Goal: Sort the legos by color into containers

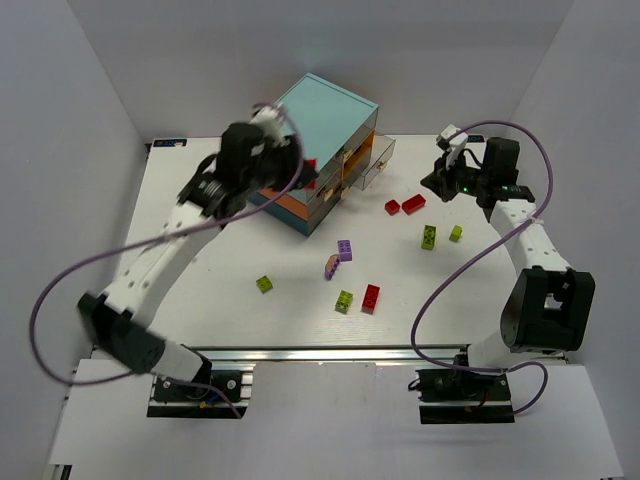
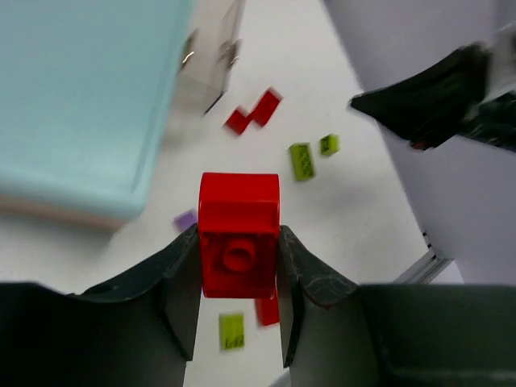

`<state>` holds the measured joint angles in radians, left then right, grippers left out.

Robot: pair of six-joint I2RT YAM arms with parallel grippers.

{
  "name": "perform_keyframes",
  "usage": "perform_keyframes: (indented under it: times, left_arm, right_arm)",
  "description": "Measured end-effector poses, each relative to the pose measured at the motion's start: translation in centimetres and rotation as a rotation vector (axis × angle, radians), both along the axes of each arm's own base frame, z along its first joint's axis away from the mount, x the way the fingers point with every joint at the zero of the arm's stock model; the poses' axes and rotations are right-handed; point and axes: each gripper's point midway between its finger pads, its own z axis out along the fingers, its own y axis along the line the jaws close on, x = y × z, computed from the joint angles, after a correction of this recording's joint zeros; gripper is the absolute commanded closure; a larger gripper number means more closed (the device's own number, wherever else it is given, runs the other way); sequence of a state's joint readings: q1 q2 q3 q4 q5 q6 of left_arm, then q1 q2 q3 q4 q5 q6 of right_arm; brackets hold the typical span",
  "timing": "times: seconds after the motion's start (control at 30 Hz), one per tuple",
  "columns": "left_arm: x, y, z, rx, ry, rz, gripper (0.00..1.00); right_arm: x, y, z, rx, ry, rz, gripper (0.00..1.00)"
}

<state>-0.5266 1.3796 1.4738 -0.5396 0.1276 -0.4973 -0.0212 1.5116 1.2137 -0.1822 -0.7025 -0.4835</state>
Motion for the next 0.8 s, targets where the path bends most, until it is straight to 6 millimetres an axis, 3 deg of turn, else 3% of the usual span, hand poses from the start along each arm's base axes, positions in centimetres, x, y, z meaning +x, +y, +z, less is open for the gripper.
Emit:
perform_keyframes:
  times: [0.13, 0.3, 0.57, 0.8]
  left_arm:
    - [4.7, -7.1, 2.9, 0.041, -0.109, -0.142, 1.00]
    - [9.1, -12.7, 0.7, 0.107, -0.173, -0.215, 1.00]
    - [15.2, -15.6, -6.4, 0.221, -0.255, -0.149, 1.00]
    - [19.4, -17.1, -8.0, 0.281, -0.387, -0.046, 0.94]
  right_arm:
    - [-0.2, 0.1, 0.2, 0.000, -0.009, 0.015, 0.95]
    - [-0.3, -0.2, 1.0, -0.002, -0.030, 0.009, 0.96]
    - [-0.7, -0.9, 2.2, 0.014, -0.040, -0.028, 0.96]
    - [-1.2, -1.3, 1.0, 0.038, 0.011, -0.052, 0.96]
